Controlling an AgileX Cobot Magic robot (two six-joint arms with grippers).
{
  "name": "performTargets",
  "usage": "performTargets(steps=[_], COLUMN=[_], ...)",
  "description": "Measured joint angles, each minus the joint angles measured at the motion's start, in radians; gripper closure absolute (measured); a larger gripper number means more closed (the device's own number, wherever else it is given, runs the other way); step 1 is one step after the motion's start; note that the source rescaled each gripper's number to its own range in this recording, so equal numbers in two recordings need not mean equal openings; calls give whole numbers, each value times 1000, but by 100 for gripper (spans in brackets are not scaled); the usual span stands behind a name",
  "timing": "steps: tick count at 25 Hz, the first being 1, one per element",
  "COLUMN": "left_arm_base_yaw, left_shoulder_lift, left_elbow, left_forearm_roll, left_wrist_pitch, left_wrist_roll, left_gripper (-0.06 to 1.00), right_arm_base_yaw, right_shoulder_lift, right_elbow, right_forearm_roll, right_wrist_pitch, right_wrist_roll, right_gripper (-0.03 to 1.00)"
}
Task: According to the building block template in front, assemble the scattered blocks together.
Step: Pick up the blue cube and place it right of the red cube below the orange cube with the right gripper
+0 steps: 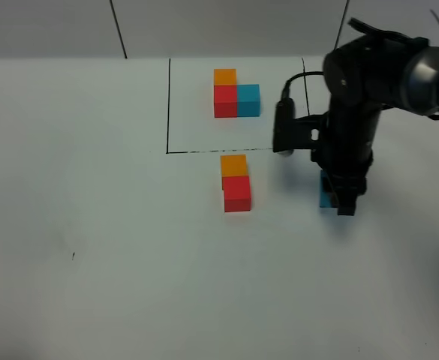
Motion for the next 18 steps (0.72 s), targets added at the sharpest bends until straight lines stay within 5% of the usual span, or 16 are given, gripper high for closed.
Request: performTargets(steps=[7,18], left_arm_base_yaw=[0,0], left_shoulder_lift=[0,0], left_elbow=[0,0], left_forearm_roll=[0,0], left_wrist_pitch=[0,0], left_wrist_roll=[0,0], left_gripper=[22,22], right_arm_base_yaw=[35,35], right_shoulder_lift=[135,157], right_elbow=[-175,-185], right_forearm_roll=[32,116], right_wrist_pitch=[42,-38], right_wrist_roll=[-77,-109], right_gripper=[97,97])
